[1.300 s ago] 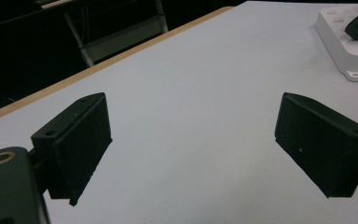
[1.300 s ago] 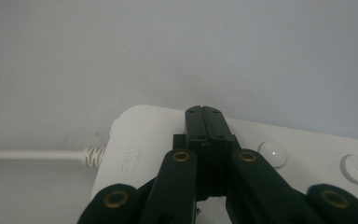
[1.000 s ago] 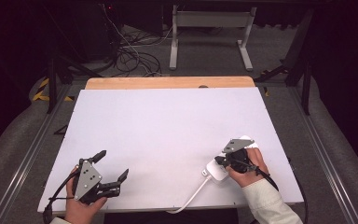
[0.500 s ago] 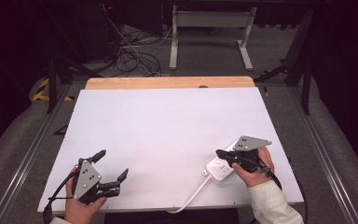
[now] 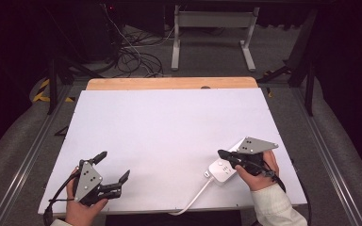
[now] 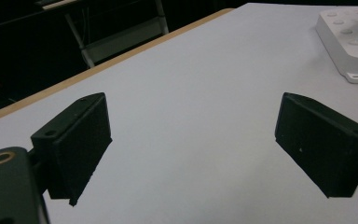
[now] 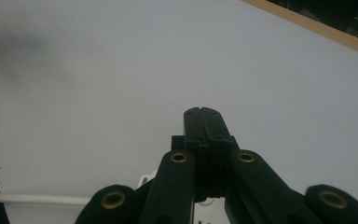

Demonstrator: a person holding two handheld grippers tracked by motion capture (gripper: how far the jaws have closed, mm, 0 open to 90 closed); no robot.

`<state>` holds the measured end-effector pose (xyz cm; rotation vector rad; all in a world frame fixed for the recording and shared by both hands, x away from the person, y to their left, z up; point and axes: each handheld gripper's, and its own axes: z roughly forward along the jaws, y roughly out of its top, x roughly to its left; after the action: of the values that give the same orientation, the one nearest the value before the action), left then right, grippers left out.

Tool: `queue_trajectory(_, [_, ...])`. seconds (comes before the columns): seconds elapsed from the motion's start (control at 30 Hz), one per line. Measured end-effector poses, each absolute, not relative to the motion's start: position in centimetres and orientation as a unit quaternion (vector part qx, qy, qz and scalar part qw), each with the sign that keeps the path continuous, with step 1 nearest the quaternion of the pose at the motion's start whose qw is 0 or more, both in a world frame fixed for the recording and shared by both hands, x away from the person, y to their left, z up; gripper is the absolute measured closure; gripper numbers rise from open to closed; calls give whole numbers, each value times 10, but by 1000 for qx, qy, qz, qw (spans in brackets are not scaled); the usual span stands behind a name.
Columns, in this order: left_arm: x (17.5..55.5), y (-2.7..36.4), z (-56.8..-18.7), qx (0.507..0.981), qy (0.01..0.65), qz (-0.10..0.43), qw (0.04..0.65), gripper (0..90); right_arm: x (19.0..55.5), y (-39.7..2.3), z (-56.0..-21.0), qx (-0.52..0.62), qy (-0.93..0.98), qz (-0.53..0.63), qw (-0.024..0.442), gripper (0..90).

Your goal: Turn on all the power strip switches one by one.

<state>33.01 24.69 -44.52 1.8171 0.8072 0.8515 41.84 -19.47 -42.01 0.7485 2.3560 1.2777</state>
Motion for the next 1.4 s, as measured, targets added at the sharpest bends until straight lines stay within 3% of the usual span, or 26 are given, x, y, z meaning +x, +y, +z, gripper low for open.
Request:
queue_trajectory(0.17, [330, 248, -445, 741, 328, 348, 471, 109, 417, -196, -418, 261, 829, 458, 183, 900])
queue_trajectory(0.23, [330, 248, -444, 739, 329, 350, 472, 109, 418, -199, -418, 266, 825, 462, 185, 746])
queue_trajectory(0.4, [330, 249, -444, 739, 329, 351, 471, 109, 418, -203, -416, 263, 820, 468, 197, 556])
queue_trajectory(0.6, [330, 249, -444, 738, 329, 352, 472, 109, 417, -219, -414, 276, 804, 485, 206, 481])
queue_trajectory(0.87, [330, 249, -444, 739, 330, 352, 471, 108, 417, -242, -422, 299, 793, 491, 201, 317])
queue_trajectory(1.23, [329, 250, -443, 735, 339, 340, 479, 94, 416, -259, -449, 318, 785, 503, 171, 256])
queue_trajectory(1.4, [326, 250, -443, 737, 339, 342, 474, 87, 412, -265, -462, 313, 775, 517, 184, 254])
